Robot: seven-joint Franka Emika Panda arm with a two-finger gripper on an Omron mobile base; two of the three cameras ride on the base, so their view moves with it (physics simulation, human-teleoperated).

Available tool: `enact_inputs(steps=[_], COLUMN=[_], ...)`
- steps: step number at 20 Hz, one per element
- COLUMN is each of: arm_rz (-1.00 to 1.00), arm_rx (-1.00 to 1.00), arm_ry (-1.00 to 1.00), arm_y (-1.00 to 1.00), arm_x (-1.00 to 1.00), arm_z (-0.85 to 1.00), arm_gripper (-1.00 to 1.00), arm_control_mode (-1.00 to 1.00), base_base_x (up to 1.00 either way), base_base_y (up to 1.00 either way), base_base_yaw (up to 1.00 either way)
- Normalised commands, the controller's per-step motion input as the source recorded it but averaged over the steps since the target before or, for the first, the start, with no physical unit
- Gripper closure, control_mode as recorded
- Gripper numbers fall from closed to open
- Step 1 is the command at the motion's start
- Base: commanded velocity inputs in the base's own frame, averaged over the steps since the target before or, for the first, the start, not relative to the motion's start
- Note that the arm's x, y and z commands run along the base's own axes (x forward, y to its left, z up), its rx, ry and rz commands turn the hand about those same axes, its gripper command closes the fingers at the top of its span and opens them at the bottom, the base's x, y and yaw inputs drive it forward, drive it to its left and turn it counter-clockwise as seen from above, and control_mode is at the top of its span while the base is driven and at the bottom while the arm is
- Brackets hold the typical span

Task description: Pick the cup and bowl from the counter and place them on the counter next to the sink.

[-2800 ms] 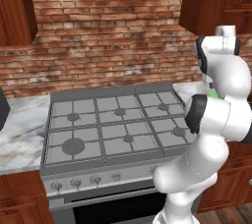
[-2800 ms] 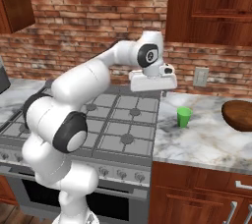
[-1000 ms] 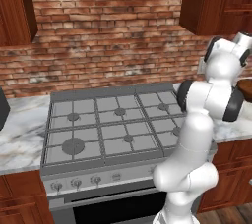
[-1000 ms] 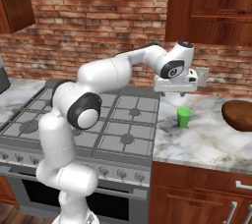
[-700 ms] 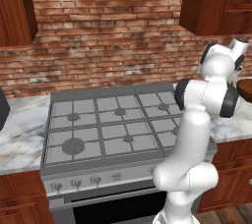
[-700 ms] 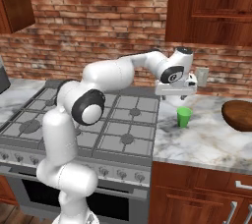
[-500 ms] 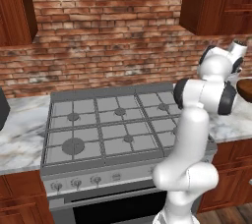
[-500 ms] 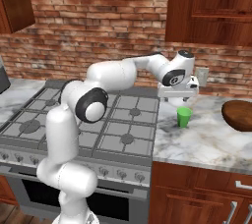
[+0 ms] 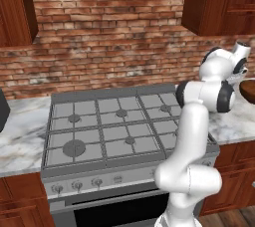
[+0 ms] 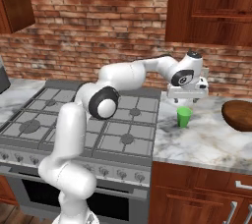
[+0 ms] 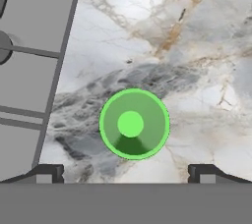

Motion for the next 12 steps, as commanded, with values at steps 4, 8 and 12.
enact_inputs(steps=[4,8,12], arm_rz=[0.00,0.00,-0.01], arm_rx=[0.00,0.00,0.00], arm_ry=[0.01,0.00,0.00], arm_y=[-0.05,0.00,0.00], arm_x=[0.26,0.46,0.24], arm_z=[0.00,-0.10,-0.05], arm_gripper=[-1.00,-1.00,-1.00], arm_control_mode=[-1.00,-1.00,-1.00], base_base_x=[0.00,0.00,0.00], base_base_y=[0.00,0.00,0.00], base_base_yaw=[0.00,0.00,0.00])
